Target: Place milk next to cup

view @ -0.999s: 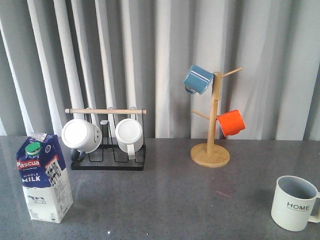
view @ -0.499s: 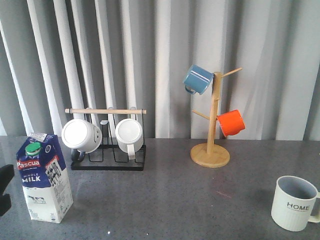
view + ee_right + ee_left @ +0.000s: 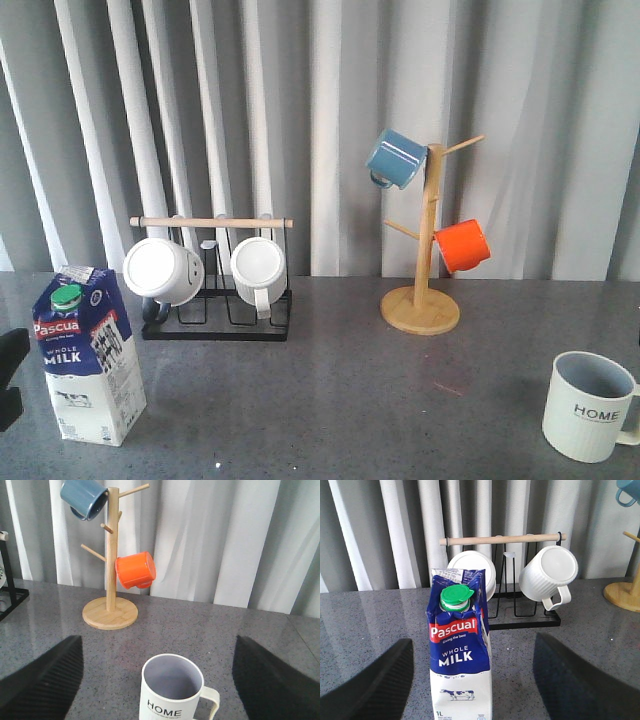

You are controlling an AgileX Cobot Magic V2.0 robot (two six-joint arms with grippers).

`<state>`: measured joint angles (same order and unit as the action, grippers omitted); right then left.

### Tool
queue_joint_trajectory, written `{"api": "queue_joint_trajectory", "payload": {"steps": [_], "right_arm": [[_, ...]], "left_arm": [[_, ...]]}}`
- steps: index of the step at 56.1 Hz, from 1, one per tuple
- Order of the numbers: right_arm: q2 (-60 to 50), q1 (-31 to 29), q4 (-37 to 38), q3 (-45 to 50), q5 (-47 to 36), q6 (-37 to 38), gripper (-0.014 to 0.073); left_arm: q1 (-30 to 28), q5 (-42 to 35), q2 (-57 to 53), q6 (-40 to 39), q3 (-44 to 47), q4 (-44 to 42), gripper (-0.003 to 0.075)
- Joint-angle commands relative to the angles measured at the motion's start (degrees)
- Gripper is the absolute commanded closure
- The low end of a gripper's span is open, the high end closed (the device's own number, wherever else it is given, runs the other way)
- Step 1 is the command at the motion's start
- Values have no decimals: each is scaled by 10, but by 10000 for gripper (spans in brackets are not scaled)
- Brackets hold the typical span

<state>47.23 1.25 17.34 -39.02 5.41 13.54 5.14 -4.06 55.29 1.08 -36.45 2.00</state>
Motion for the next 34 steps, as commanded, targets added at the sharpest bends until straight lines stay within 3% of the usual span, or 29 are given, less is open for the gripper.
{"api": "queue_joint_trajectory", "payload": {"steps": [1, 10, 20, 26, 34], "right_arm": [[-1, -4, 9, -21, -36, -1, 11], [1, -5, 6, -21, -31, -38, 11], [31, -62, -111, -21, -32, -135, 11], [55, -92, -124, -21, -37, -150, 11], [78, -109, -128, 28, -148, -149, 11]], "left_arm": [[1, -46, -5, -6, -20, 4, 225], [1, -46, -5, -6, -20, 4, 225], [1, -46, -5, -6, -20, 4, 225], [1, -46, -5, -6, -20, 4, 225], [1, -46, -5, -6, -20, 4, 225]]}}
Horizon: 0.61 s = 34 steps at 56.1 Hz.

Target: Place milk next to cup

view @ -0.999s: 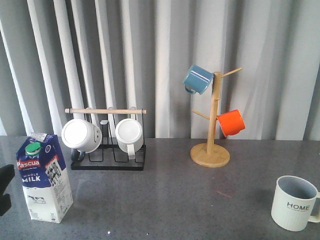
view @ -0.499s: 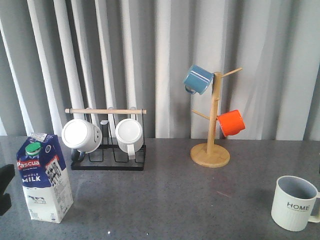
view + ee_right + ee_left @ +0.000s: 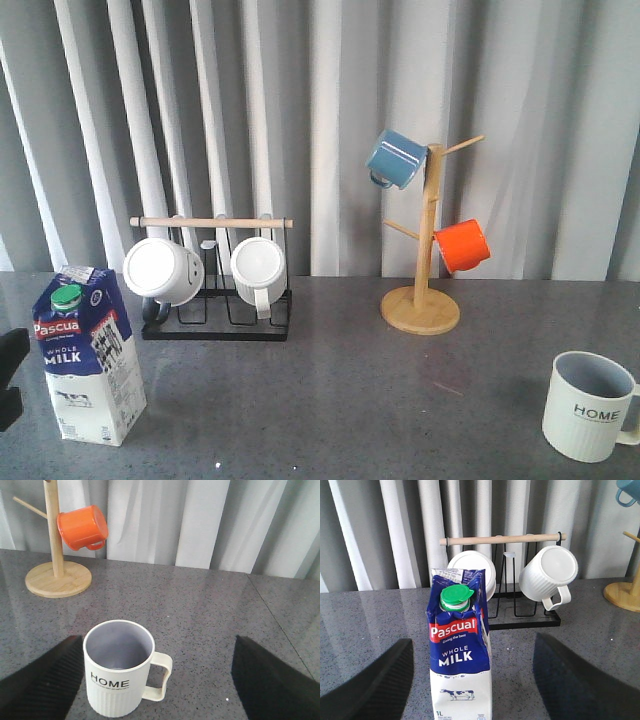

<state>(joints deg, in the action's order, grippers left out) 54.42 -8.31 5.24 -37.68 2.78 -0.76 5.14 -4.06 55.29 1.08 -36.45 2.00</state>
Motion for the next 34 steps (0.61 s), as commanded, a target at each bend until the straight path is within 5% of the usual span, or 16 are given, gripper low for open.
{"api": "queue_joint_trajectory", "payload": {"steps": [1, 10, 34], "right_arm": [[8, -17, -10, 30, -153, -5, 11], [37, -34, -39, 134, -363, -9, 11], [222, -33, -64, 154, -501, -60, 12]], "left_arm": [[1, -46, -5, -6, -20, 4, 225], [1, -46, -5, -6, -20, 4, 225], [1, -46, -5, -6, -20, 4, 225]]}}
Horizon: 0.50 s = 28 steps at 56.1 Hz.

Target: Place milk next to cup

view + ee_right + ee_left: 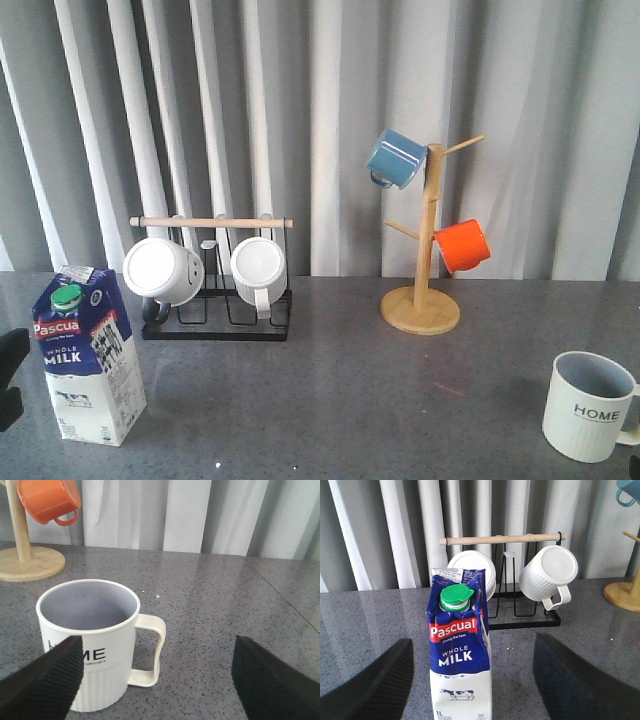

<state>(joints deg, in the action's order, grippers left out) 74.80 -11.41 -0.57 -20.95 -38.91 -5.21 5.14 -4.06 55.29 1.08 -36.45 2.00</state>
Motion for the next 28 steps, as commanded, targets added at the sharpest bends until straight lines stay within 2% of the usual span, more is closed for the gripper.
{"api": "queue_joint_trajectory", "payload": {"steps": [1, 14, 28], "right_arm": [[25, -2, -11, -13, -94, -19, 12], [104, -3, -51, -13, -172, -39, 12], [153, -3, -52, -20, -198, -40, 12]], "left_arm": [[1, -46, -5, -6, -20, 4, 225], [1, -46, -5, -6, -20, 4, 225], [1, -46, -5, -6, -20, 4, 225]]}}
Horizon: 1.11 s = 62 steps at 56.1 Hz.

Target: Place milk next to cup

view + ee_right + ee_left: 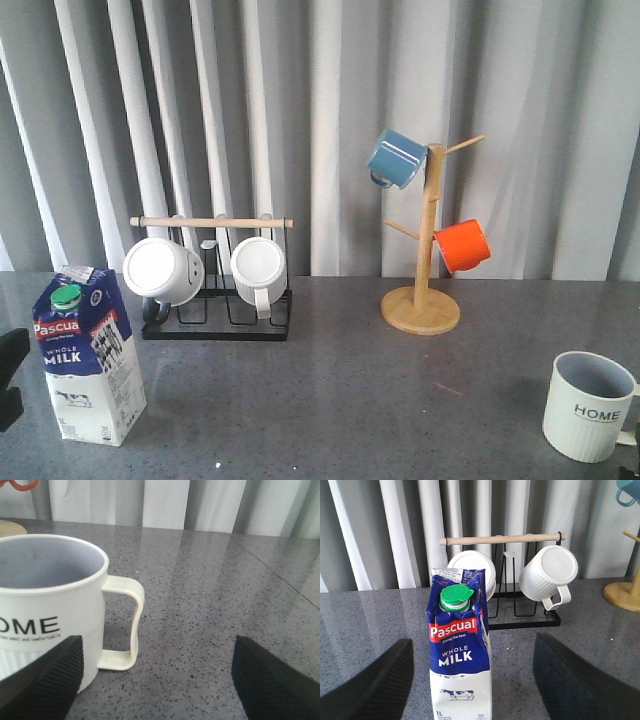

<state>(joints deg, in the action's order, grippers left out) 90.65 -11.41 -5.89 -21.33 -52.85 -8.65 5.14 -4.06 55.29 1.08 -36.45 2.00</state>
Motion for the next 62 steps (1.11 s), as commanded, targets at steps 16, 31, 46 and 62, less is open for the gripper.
{"api": "queue_joint_trajectory", "payload": {"steps": [16, 31, 46, 62], "right_arm": [[21, -3, -18, -46, -53, -7, 12], [28, -29, 2, -61, -45, 21, 12], [50, -37, 36, -67, -33, 30, 12], [62, -37, 48, -89, -28, 30, 12]], "left_arm": [[1, -46, -5, -6, -20, 4, 225], [1, -46, -5, -6, -20, 4, 225], [1, -46, -5, -6, -20, 4, 225], [1, -46, -5, -6, -20, 4, 224]]}}
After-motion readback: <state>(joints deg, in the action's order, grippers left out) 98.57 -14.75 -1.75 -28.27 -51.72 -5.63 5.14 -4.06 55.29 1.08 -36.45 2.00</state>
